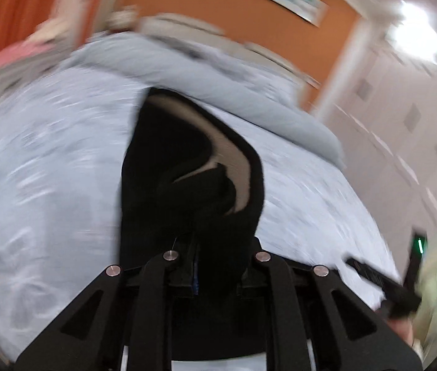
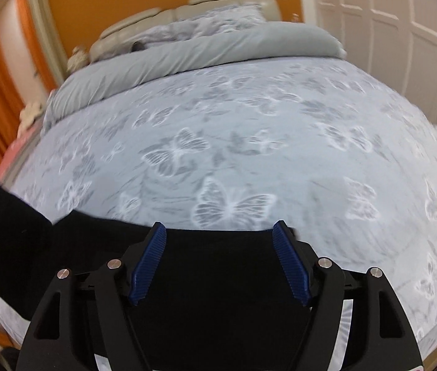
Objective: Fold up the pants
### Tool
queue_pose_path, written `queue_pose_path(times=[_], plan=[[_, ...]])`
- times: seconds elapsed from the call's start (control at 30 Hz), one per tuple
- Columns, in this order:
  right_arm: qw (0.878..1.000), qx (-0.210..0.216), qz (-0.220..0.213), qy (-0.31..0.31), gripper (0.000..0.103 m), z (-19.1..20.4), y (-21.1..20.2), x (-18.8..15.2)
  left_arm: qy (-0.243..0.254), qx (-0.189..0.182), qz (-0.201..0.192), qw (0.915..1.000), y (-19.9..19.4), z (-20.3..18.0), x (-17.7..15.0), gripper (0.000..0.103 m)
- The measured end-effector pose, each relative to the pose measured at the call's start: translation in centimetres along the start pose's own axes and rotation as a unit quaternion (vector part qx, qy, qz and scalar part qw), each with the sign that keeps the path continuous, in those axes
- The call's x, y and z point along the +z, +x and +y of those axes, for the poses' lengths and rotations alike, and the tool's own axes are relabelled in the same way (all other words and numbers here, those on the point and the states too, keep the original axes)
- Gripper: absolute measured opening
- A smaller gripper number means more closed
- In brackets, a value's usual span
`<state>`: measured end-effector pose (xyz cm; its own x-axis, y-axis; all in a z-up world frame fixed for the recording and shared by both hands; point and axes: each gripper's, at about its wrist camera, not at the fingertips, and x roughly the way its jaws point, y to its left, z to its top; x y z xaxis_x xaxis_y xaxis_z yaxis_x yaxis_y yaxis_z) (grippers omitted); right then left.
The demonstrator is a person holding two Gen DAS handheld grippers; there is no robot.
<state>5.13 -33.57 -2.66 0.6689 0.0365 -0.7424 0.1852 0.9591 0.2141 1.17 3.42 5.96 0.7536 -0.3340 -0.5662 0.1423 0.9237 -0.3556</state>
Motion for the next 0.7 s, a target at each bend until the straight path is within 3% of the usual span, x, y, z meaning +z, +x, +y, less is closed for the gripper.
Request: queue_pose_path(times=[0.03, 0.07, 0.1, 0.13, 0.17, 0.23, 0.33, 0.5, 0.6, 0.63, 0.7], plan=[[1.000, -0.003, -0.001, 0.011, 0.070, -1.1, -0.2, 0.1, 0.034, -0.018, 0.022, 0.9990, 1.5, -3.3, -1.3, 0.020], [1.000, -0.005, 0.000, 0.017, 0.070, -1.9, -0.2, 0.1, 0.057, -0.030, 0.040, 0.9971, 2.8, -5.3, -2.6, 0.030], [1.000, -0.009, 0.006, 0.027, 0.070, -3.1, -0.1, 0.0, 0.087, -0.043, 0.074, 0.9925, 4.9, -7.6, -4.7, 0.061], [0.999, -0.010, 0.011, 0.034, 0.070, -3.9, 0.0, -0.2, 0.103, -0.038, 0.095, 0.9894, 6.1, -8.5, -5.9, 0.081], [0.999, -0.010, 0.017, 0.041, 0.070, -4.8, 0.2, -0.4, 0.116, -0.023, 0.116, 0.9861, 7.5, -9.4, -7.9, 0.094], [0.998, 0.005, 0.032, 0.059, 0.070, -6.3, 0.6, -0.8, 0.131, -0.010, 0.126, 0.9832, 8.1, -9.8, -10.5, 0.093], [0.996, 0.042, 0.044, 0.067, 0.070, -6.8, 0.8, -1.2, 0.132, -0.036, 0.133, 0.9816, 5.9, -8.8, -10.8, 0.093], [0.991, 0.107, 0.069, 0.040, 0.077, -3.9, 1.6, -1.7, 0.089, -0.080, 0.058, 0.9911, 0.2, -5.7, -7.6, 0.098], [0.985, 0.144, 0.096, 0.007, 0.079, -0.1, 2.8, -2.2, 0.068, -0.027, 0.013, 0.9972, -1.2, -3.0, -5.1, 0.098], [0.982, 0.152, 0.108, -0.007, 0.079, 1.3, 3.4, -2.4, 0.064, 0.022, 0.002, 0.9977, -1.0, -1.5, -4.4, 0.098], [0.980, 0.152, 0.128, -0.024, 0.079, 3.5, 4.7, -3.0, 0.060, 0.122, -0.010, 0.9907, -0.2, 1.2, -3.5, 0.098]])
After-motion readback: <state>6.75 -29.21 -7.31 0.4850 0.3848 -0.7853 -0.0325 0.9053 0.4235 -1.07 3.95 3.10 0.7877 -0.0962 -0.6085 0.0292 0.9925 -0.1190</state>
